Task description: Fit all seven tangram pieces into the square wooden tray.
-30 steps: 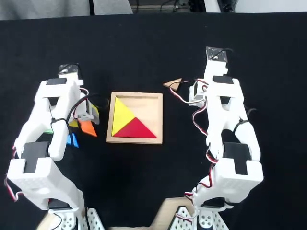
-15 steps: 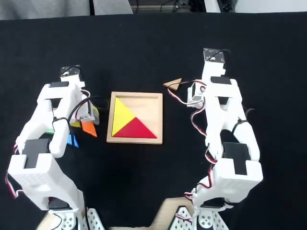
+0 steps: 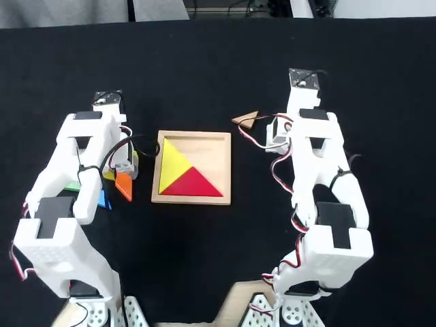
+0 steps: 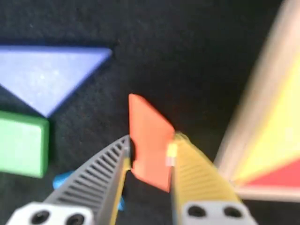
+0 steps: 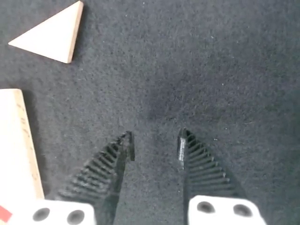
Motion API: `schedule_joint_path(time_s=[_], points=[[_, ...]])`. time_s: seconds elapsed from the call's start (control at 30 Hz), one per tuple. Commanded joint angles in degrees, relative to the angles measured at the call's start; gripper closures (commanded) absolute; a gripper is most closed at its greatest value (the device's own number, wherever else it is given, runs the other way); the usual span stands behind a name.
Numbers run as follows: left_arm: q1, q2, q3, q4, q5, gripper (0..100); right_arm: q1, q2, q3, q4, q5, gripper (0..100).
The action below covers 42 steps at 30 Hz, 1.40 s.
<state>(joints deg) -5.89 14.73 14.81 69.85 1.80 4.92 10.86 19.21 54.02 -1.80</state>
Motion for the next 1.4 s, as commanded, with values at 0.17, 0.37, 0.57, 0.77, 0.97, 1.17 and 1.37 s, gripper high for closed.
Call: schedule_joint_path(time_s=[0.17,0.37,0.57,0.77,0.97,1.17,1.37], points=[[14.1,-12.8,-10.6,14.2,2.0,90,-0.3,-4.0,-0.4,-0.4,0.5,83.3],[13.1,-14.9,-10.6,14.2,3.7,90,-0.3,-3.8,-0.4,-0.4,0.5,83.3],[5.6,-13.6,-4.4,9.9,0.2,90,-0.4,-3.7,-0.4,-0.4,0.5,83.3],[3.7,-14.2,10.9,-5.3,-0.3,75,-0.4,-3.6,-0.4,-0.4,0.5,83.3],[-2.2,-14.9,17.5,-15.9,-11.1,80,-0.5,-3.6,-0.4,-0.4,0.5,83.3],[-2.9,-15.4,19.8,-17.1,-12.1,80,-0.7,-3.6,-0.4,-0.4,0.5,83.3],[-4.4,-14.8,18.2,-17.2,-12.4,80,-0.7,-3.6,-0.4,-0.4,0.5,83.3]])
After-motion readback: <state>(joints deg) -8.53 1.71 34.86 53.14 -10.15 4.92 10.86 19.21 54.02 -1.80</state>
